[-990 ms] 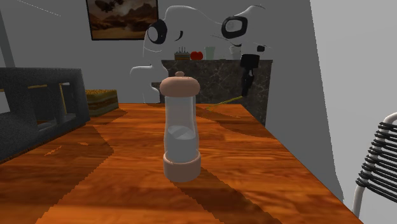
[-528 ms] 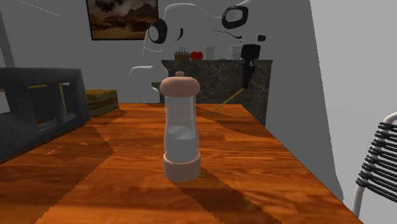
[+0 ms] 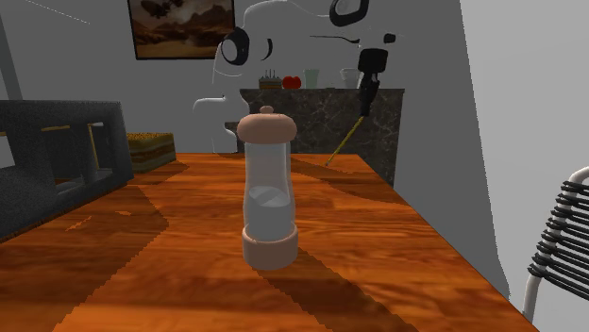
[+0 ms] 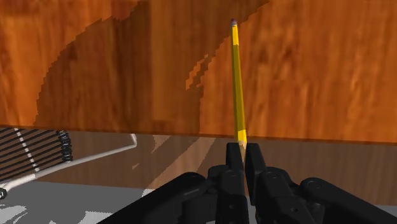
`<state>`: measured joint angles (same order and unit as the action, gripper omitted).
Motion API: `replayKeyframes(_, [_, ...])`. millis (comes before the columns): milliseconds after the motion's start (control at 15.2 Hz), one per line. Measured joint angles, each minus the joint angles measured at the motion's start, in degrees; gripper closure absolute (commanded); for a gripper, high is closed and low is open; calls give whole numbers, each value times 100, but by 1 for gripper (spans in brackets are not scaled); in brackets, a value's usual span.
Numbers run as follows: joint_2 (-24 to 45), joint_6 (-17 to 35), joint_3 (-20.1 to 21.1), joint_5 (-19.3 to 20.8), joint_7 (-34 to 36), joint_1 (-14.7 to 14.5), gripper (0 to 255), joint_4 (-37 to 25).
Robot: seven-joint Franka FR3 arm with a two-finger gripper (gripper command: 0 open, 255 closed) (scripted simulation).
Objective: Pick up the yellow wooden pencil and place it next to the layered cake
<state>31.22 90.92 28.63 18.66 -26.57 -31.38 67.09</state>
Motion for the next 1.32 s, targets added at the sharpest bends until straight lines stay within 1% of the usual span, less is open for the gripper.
replayKeyframes(66, [-1, -41, 1, -2, -9, -5, 255, -42])
replayKeyframes(132, [-131, 17, 18, -48, -30, 75, 255, 143])
replayKeyframes(264, [-572, 256, 62, -212, -135, 360, 255, 789])
replayKeyframes(462, [-1397, 672, 110, -549, -369, 820, 255, 1928])
replayKeyframes(726, [-2430, 1107, 58, -1019, -826, 1286, 255, 3219])
replayKeyframes(990, [-3374, 1351, -133, -1452, -1387, 1577, 255, 4246])
replayKeyframes(1320, [-4376, 1469, -506, -1817, -2102, 1766, 255, 5235])
